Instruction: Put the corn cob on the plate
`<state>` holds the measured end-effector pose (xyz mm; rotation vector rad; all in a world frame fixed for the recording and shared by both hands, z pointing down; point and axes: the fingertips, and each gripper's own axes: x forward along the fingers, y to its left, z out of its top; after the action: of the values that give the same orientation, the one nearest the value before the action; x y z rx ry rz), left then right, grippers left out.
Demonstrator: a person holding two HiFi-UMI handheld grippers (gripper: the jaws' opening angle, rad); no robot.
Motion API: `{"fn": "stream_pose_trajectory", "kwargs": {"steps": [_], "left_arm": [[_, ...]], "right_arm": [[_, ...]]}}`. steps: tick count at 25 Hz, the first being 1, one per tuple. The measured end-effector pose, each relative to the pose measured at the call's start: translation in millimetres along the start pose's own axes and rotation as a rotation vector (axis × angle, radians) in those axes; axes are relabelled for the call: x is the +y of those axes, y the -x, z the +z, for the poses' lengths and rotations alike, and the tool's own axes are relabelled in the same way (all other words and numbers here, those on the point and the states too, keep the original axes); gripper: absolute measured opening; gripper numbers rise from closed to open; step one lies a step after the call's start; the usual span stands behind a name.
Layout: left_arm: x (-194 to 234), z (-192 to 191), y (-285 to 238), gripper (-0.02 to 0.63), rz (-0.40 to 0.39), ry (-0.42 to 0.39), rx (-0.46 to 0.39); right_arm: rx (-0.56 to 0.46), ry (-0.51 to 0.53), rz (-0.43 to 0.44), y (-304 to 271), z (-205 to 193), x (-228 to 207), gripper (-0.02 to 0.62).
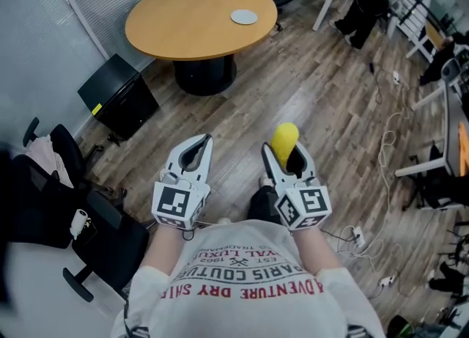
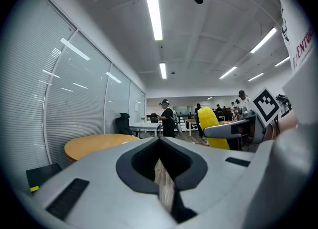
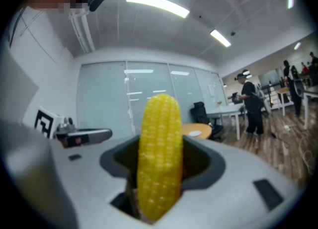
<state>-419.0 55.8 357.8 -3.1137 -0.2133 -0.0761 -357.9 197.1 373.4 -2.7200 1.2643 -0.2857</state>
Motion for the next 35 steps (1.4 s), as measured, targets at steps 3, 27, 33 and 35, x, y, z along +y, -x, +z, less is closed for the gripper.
{"fn": "stream_pose_trajectory", "kwargs": {"steps": [3,27,33,35], "left_arm": [[1,-3,-22,0.032,0.019,-0.005,0.012],[-20,22,-301,0.032,0.182,0.028,-0.006],[-9,17,-347,0.032,0.191,0.036,0.028],[4,15,-361,0.032,0.2,0.04,0.034]], "right_arm": [[0.008,-0.006,0.022,-17,0,-19,0.267],[0.058,0.042,0.225,-168,78,-255,0.267],[0.072,0.027,0.228,-211,85,-289,0.267],[0.08,0.018,0.227,-229,85,-294,0.267]]}}
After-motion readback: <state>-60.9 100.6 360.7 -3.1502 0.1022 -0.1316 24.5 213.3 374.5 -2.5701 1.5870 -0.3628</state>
